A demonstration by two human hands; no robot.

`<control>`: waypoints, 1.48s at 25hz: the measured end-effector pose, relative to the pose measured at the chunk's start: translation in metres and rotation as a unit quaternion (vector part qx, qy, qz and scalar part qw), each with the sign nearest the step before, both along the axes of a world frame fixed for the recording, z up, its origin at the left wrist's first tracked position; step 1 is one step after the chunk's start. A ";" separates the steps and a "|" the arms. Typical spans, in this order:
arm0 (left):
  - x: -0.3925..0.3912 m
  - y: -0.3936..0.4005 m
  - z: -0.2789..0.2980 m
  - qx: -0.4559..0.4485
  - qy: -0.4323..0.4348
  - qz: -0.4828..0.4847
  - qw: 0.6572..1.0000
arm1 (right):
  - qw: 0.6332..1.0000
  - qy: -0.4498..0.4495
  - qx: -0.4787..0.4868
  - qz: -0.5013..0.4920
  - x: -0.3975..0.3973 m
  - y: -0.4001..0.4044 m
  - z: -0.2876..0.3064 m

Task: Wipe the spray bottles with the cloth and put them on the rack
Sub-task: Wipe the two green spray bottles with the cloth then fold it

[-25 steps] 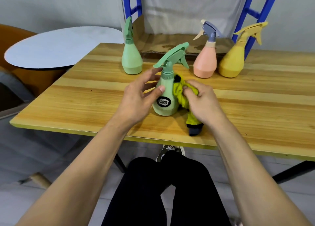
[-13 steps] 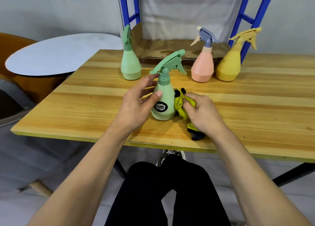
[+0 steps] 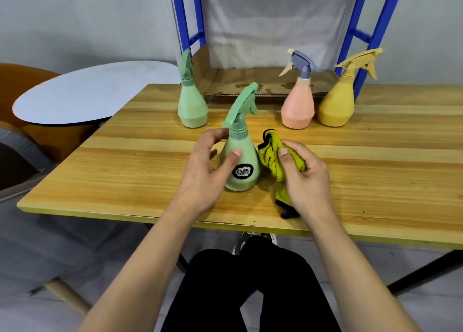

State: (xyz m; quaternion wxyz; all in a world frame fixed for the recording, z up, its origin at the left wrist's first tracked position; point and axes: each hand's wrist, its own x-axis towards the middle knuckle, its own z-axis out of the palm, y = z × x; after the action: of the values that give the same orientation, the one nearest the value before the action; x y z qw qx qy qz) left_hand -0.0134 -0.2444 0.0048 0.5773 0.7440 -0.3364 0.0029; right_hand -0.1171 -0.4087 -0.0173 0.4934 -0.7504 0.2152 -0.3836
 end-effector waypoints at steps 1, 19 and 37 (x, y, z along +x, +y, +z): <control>-0.002 -0.002 0.001 -0.003 0.000 0.015 1.000 | 1.000 -0.007 0.002 -0.004 -0.001 -0.001 0.000; 0.013 0.011 0.002 0.006 -0.021 -0.040 0.999 | 0.988 0.062 -0.138 0.041 0.015 0.036 0.022; 0.010 0.009 0.000 0.024 -0.060 0.002 0.998 | 0.986 0.029 -0.152 0.057 0.017 0.041 0.035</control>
State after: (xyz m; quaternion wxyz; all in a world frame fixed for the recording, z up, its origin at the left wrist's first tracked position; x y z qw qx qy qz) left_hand -0.0037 -0.2351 0.0047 0.5378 0.7570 -0.3688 0.0402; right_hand -0.1002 -0.3681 0.0179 0.3877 -0.8385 0.1256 -0.3616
